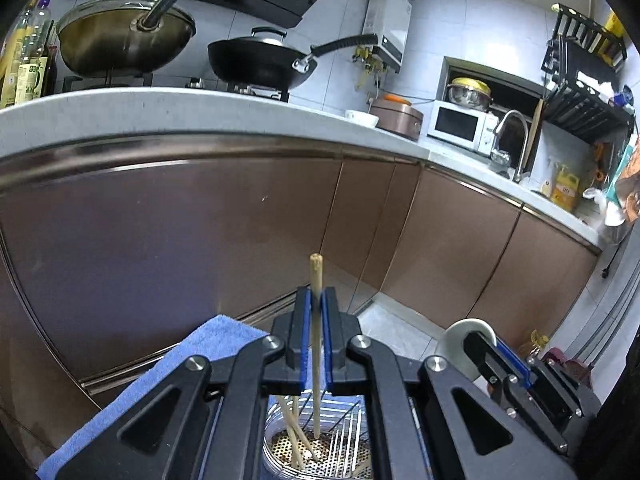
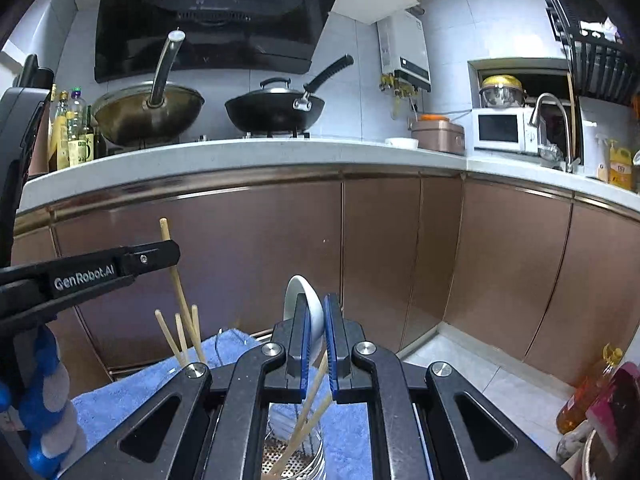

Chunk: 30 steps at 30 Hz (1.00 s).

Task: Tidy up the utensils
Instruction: 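Lower the spoon into the holder with the right tool and open while the left tool drops its chopstick in, then raise both open tools away from the holder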

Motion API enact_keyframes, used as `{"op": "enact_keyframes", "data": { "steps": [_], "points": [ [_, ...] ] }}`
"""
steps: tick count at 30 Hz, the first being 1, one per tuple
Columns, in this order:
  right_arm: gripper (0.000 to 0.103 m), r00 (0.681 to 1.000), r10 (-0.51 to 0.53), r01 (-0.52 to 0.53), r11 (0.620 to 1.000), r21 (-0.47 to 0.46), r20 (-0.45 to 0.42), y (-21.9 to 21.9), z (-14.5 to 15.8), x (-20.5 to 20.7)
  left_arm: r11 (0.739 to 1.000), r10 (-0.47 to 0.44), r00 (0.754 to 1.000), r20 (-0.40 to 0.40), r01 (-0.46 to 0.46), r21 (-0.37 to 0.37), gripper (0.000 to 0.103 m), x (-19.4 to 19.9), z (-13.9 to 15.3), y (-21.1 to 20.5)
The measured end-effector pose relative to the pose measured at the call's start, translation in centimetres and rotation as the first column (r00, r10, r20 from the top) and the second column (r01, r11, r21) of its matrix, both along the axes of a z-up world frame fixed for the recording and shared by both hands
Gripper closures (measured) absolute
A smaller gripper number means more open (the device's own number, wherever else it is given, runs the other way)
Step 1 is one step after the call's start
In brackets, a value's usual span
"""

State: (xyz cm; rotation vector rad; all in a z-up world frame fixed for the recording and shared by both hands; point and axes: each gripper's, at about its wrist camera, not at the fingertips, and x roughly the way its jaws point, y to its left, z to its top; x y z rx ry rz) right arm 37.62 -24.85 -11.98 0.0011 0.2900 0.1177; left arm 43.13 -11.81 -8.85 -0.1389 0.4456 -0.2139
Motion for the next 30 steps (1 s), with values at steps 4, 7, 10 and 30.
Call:
{"op": "enact_keyframes", "data": {
  "steps": [4, 7, 10, 30],
  "points": [
    [0.092, 1.0, 0.005, -0.005, 1.0, -0.01, -0.019, 0.6, -1.1, 0.1, 1.0, -0.021, 1.0, -0.018, 0.021, 0.008, 0.098, -0.3, -1.7, -0.2],
    [0.087, 1.0, 0.008, -0.008, 1.0, -0.001, -0.029, 0.5, -1.5, -0.1, 1.0, -0.017, 1.0, -0.027, 0.017, 0.012, 0.096, -0.5, -2.5, 0.0],
    [0.072, 0.999, 0.001, 0.0, 1.0, 0.02, -0.04, 0.2, -1.4, -0.5, 1.0, -0.014, 0.999, -0.042, 0.014, 0.006, 0.096, -0.9, -2.7, 0.4],
    [0.061, 0.999, -0.052, 0.052, 0.993, 0.107, 0.0, -1.4, 2.5, -13.1, 0.972, 0.095, 0.995, 0.036, -0.1, 0.215, 0.061, -15.0, -0.8, 2.6]
  ]
}}
